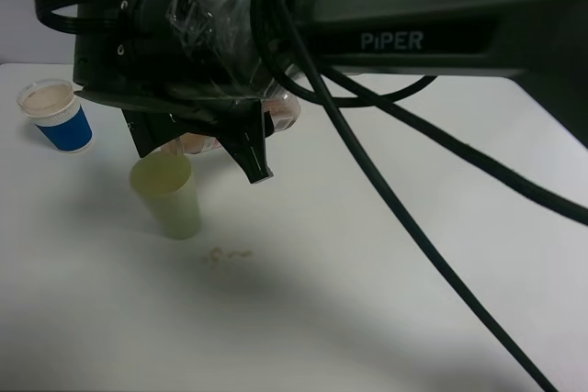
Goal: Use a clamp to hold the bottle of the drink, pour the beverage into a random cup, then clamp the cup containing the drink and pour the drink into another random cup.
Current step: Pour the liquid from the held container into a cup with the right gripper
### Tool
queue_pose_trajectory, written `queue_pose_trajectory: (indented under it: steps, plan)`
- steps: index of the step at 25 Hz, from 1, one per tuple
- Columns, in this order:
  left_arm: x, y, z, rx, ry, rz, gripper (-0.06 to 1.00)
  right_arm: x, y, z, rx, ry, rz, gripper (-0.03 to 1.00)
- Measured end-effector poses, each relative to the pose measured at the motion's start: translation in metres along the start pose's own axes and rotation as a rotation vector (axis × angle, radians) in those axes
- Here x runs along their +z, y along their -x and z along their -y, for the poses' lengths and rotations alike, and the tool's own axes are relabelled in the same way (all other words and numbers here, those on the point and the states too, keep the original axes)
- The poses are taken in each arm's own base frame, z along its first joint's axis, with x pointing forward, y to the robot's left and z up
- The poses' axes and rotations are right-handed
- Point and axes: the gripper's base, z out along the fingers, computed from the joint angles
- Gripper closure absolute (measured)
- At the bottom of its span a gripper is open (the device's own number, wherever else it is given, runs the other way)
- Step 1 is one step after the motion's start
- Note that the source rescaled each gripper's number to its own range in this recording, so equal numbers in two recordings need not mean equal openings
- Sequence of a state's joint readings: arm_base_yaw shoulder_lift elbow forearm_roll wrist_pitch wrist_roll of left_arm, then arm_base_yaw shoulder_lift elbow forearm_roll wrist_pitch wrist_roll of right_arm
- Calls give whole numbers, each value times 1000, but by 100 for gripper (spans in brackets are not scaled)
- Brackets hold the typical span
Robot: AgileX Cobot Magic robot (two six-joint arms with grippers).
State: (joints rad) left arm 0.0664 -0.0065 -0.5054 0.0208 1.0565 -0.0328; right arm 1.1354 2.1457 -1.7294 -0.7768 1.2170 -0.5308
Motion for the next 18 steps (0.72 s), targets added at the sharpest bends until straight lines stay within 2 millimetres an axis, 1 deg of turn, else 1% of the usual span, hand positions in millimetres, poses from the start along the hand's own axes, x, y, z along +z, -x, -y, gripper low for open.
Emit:
queue_pose_trajectory:
  steps: [18]
  plan:
    - [0, 0, 0, 0, 0, 0, -6, 0, -2, 4, -18, -43, -25, 96]
